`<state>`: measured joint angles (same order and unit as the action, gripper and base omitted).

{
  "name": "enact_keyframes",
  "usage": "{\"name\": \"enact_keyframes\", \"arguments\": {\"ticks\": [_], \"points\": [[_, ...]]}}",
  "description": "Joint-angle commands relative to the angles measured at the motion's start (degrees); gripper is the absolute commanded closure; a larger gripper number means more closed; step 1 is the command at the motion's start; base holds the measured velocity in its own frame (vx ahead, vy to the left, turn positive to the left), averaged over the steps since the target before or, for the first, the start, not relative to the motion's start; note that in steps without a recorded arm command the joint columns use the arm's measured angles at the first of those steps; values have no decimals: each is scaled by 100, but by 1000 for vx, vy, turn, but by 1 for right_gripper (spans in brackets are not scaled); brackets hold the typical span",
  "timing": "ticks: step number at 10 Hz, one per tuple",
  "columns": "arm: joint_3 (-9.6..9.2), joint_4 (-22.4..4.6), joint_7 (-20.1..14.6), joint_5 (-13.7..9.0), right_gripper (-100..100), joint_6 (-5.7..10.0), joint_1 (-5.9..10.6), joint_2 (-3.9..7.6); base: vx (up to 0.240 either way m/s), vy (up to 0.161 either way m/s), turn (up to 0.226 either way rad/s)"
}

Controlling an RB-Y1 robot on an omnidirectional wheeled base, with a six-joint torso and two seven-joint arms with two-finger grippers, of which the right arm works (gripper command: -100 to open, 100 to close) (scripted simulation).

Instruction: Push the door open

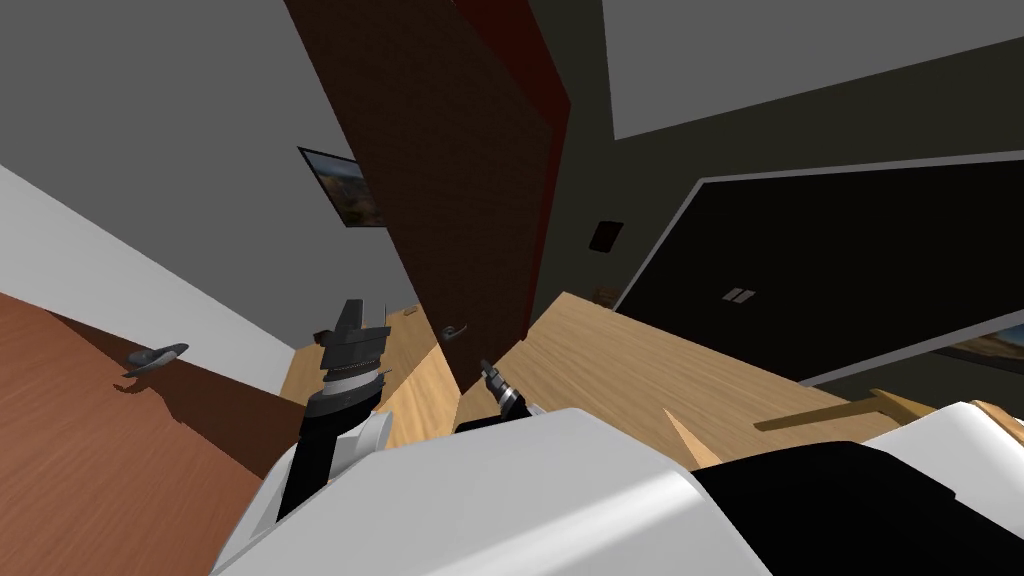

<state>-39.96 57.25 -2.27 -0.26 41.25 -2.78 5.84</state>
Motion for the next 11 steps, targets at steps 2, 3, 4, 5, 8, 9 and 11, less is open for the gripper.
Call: {"name": "enact_keyframes", "arguments": {"ticks": [2, 3, 4, 5, 8, 9, 11], "points": [[-150, -261, -63, -23, -100, 53, 94, 20, 163, 101, -65], [-217, -397, -85, -32, -100, 83, 140, 18, 186, 123, -57], [-231, -423, -89, -34, -100, 89, 149, 18, 140, 60, -37], [-214, -372, -84, -31, -100, 68, 131, 23, 50, 20, -4], [-153, -469, -73, -34, -100, 61, 183, -28, 123, 102, 30], [-140, -485, -70, -34, -100, 57, 193, -40, 161, 114, 27], [-97, -539, -61, -36, -100, 43, 223, -79, 139, 140, 30]]}}
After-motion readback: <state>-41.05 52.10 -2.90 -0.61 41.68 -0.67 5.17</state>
